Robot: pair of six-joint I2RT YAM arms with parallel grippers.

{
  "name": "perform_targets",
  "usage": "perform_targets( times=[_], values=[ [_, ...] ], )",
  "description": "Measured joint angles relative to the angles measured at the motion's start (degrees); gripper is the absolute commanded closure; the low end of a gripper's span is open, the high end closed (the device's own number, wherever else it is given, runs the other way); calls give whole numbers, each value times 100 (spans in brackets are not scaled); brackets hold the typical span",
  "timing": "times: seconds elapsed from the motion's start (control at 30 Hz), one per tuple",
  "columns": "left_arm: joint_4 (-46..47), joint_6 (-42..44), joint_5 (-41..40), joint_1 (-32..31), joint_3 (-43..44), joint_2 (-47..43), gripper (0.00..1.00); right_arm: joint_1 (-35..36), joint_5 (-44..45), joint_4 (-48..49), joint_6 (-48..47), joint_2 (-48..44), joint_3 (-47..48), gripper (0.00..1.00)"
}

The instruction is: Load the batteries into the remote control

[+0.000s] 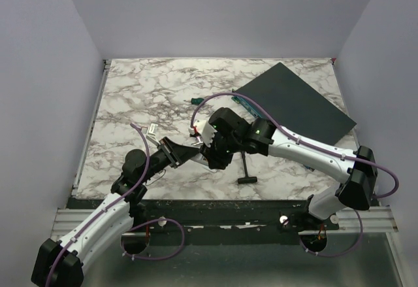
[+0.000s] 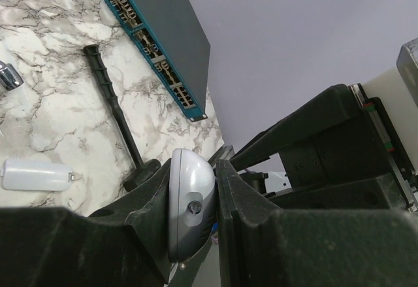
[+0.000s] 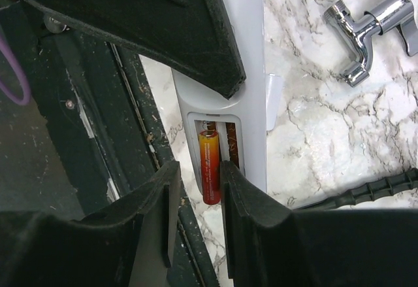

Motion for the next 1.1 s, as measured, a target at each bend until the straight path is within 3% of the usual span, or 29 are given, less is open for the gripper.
perform_targets(
  times=[1.1],
  values=[
    [695, -356, 61, 2, -52, 278, 100, 59, 387, 323, -352, -409, 66, 58]
  ],
)
